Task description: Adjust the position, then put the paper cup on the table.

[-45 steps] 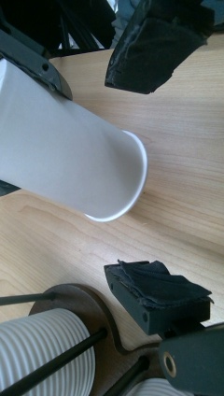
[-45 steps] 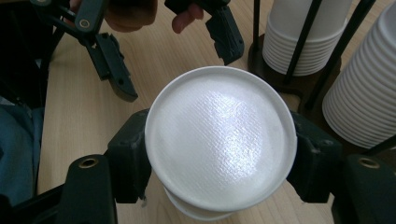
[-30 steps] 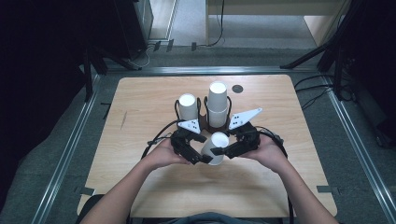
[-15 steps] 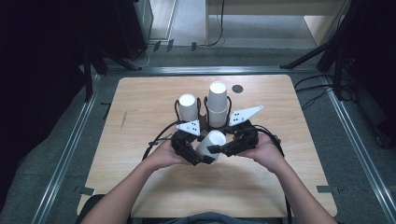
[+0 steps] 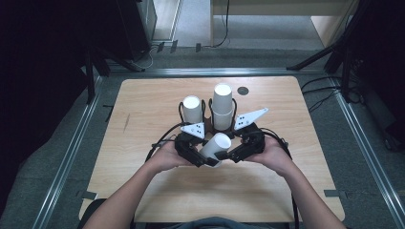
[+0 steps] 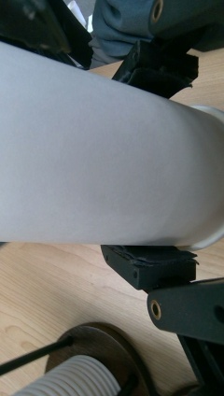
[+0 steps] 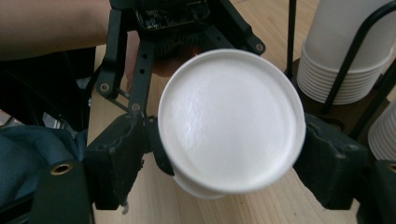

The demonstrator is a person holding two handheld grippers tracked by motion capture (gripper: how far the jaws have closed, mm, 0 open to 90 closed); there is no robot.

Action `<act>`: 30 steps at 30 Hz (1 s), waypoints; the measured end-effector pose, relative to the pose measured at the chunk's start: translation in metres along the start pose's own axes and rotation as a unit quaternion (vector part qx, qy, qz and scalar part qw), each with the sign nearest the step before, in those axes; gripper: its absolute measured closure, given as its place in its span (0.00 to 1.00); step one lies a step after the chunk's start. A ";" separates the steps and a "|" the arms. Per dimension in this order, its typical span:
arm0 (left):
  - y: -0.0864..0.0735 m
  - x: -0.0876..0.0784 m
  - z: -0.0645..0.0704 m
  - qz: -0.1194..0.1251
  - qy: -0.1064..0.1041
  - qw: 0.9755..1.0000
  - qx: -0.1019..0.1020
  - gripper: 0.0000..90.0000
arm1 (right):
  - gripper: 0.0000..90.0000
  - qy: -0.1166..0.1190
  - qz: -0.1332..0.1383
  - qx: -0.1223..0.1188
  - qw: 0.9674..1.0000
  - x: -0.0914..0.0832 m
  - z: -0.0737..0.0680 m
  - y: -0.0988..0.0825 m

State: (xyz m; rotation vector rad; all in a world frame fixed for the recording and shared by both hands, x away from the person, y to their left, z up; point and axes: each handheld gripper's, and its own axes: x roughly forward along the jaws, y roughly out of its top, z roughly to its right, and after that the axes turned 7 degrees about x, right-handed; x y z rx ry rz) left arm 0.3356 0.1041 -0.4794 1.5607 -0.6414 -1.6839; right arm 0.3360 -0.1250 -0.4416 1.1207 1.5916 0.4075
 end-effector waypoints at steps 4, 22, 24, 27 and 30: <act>0.000 -0.006 -0.002 -0.004 0.011 1.000 -0.002 0.33 | 0.23 -0.014 -0.010 -0.006 1.000 -0.004 0.002 -0.003; 0.006 -0.013 -0.007 -0.089 0.030 0.996 0.005 0.33 | 0.25 -0.056 -0.056 -0.042 0.996 -0.001 0.008 -0.027; 0.010 -0.015 -0.006 -0.095 0.031 0.995 0.013 0.33 | 0.23 -0.047 -0.052 -0.043 0.997 -0.002 0.009 -0.027; 0.013 -0.018 -0.008 -0.102 0.026 0.994 0.025 0.33 | 0.23 -0.042 -0.045 -0.043 0.997 -0.003 0.008 -0.027; 0.014 -0.018 -0.011 -0.108 0.026 0.993 0.029 0.33 | 0.22 -0.042 -0.043 -0.044 0.997 -0.004 0.008 -0.026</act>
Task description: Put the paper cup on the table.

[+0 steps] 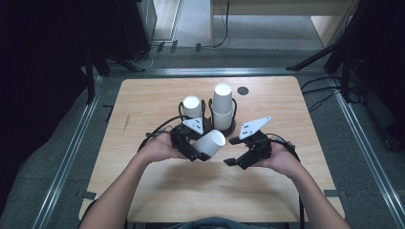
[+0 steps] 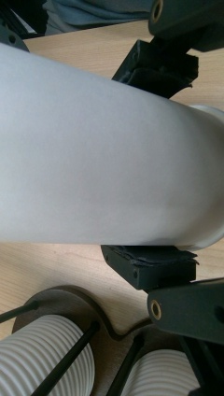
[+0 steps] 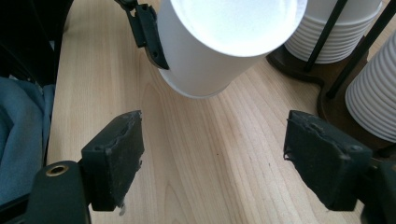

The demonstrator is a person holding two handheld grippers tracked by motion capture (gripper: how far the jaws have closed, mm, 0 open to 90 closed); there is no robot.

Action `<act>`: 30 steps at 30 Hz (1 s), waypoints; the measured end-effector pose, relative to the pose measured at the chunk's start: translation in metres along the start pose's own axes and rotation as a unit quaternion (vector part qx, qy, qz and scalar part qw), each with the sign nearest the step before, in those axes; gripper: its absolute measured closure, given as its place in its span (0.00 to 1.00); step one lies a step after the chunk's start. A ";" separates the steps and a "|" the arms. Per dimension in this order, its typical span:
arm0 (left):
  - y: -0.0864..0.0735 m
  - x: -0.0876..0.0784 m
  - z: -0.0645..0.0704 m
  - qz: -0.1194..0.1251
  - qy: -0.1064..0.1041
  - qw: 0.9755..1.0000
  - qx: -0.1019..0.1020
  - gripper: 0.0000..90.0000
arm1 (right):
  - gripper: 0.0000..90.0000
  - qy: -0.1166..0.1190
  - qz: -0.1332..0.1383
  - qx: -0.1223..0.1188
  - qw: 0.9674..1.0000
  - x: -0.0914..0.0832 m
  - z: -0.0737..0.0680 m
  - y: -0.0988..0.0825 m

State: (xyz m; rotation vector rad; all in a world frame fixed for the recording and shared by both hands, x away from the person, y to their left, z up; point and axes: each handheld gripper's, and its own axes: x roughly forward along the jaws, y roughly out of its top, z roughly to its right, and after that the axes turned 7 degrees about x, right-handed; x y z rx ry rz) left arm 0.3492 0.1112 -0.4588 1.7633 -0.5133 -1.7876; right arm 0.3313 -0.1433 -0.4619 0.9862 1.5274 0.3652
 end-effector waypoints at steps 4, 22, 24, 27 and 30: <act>0.003 0.000 -0.003 -0.019 -0.002 1.000 0.002 0.33 | 0.22 -0.004 0.006 0.003 1.000 -0.001 0.001 0.001; 0.013 0.021 -0.005 -0.063 -0.033 0.997 0.030 0.33 | 0.25 0.002 0.015 -0.005 1.000 0.004 0.005 0.007; 0.013 0.023 -0.004 -0.069 -0.040 0.996 0.035 0.33 | 0.26 0.008 0.012 -0.007 1.000 0.007 0.004 0.010; 0.013 0.026 -0.001 -0.068 -0.052 0.995 0.042 0.32 | 0.27 0.011 0.004 -0.015 1.000 0.011 0.002 0.013; 0.014 0.030 0.001 -0.070 -0.055 0.995 0.045 0.31 | 0.31 0.017 -0.006 -0.016 1.000 0.014 0.001 0.014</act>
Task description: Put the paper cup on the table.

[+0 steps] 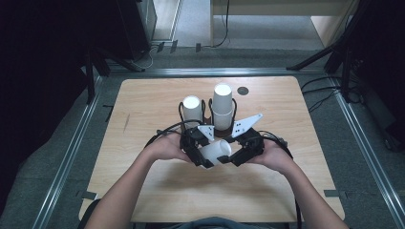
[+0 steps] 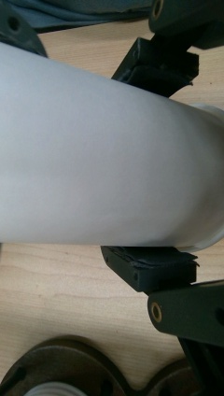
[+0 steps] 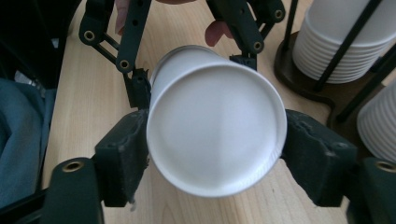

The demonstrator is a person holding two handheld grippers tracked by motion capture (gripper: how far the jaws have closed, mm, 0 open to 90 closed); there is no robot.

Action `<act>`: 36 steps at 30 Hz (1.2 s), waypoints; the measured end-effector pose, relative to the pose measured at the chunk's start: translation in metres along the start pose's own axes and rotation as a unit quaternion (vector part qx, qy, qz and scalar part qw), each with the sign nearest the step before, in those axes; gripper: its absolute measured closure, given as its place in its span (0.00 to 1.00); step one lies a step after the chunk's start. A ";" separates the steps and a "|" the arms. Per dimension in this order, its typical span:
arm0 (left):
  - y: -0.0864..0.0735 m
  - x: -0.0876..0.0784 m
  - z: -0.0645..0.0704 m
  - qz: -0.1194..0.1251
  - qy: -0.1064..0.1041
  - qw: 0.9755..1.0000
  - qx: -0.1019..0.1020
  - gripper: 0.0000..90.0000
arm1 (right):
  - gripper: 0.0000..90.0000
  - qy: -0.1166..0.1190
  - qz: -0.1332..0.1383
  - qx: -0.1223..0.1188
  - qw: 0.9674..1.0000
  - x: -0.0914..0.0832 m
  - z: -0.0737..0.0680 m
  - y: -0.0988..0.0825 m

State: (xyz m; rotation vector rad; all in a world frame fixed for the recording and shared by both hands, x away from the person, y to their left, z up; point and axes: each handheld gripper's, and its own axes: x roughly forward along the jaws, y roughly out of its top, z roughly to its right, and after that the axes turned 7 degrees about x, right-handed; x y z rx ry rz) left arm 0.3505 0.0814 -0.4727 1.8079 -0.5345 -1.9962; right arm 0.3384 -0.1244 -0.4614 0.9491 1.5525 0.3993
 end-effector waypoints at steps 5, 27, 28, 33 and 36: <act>-0.003 0.002 -0.001 0.005 -0.002 1.000 -0.001 0.30 | 0.37 0.011 -0.018 0.012 1.000 0.002 0.001 0.001; -0.013 -0.010 0.002 0.096 0.060 0.991 -0.069 0.04 | 0.38 -0.005 0.025 0.010 1.000 -0.021 0.003 -0.002; -0.014 -0.011 0.003 0.105 0.060 0.990 -0.073 0.04 | 0.38 -0.001 0.028 0.009 1.000 -0.021 0.002 -0.002; -0.016 -0.013 0.005 0.139 0.058 0.986 -0.078 0.04 | 0.38 0.006 0.042 0.006 0.999 -0.025 0.001 -0.002; -0.017 -0.014 0.006 0.161 0.054 0.982 -0.078 0.06 | 0.38 0.010 0.048 0.008 0.999 -0.027 0.001 -0.001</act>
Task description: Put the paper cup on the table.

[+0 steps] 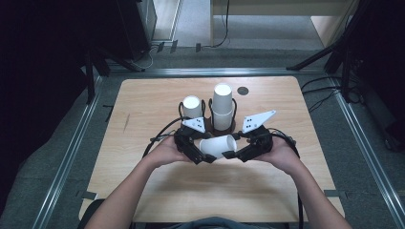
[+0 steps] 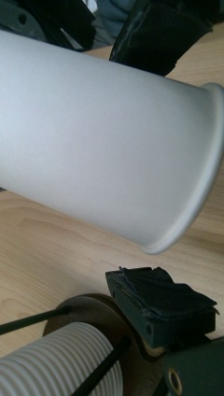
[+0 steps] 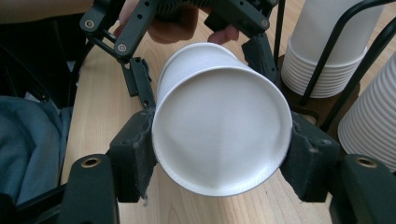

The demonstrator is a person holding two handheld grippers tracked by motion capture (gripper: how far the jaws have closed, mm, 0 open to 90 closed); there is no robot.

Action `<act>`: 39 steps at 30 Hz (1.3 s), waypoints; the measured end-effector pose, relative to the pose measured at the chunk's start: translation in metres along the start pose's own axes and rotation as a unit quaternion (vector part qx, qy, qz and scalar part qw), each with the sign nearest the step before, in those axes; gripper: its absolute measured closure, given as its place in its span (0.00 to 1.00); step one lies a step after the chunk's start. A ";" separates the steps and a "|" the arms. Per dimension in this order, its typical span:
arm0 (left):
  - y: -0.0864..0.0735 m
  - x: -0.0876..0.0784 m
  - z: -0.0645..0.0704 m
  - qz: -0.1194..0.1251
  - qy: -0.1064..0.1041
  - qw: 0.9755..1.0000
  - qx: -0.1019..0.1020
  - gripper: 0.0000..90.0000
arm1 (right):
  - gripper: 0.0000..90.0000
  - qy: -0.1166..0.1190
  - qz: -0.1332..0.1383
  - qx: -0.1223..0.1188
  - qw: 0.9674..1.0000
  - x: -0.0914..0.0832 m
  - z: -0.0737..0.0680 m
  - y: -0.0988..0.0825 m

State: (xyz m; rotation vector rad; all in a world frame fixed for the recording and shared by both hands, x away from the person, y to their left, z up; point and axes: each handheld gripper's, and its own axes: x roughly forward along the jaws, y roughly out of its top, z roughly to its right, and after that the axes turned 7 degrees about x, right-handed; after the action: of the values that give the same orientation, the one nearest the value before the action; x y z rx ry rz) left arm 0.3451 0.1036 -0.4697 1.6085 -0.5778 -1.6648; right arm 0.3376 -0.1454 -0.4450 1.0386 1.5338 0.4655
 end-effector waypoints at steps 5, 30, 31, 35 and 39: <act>-0.001 0.003 0.001 0.007 -0.009 1.000 0.005 0.07 | 0.38 0.010 0.015 0.003 1.000 -0.002 0.000 0.002; 0.004 -0.017 0.000 -0.007 -0.009 1.000 0.023 0.26 | 0.23 -0.001 0.006 0.005 1.000 -0.003 0.001 -0.002; 0.004 -0.018 0.001 -0.012 -0.010 1.000 0.023 0.26 | 0.23 -0.002 0.003 0.004 1.000 -0.002 0.001 -0.003; 0.008 -0.020 0.002 -0.032 -0.006 0.999 0.031 0.26 | 0.23 -0.012 -0.015 -0.001 1.000 0.002 0.002 -0.004; 0.009 -0.021 0.000 -0.051 -0.005 0.998 0.035 0.26 | 0.23 -0.015 -0.023 -0.005 1.000 0.005 0.002 -0.005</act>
State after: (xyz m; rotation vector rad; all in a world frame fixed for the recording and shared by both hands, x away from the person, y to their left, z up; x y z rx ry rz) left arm 0.3458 0.1134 -0.4494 1.7069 -0.5727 -1.7446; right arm 0.3379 -0.1448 -0.4520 0.9963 1.5245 0.4245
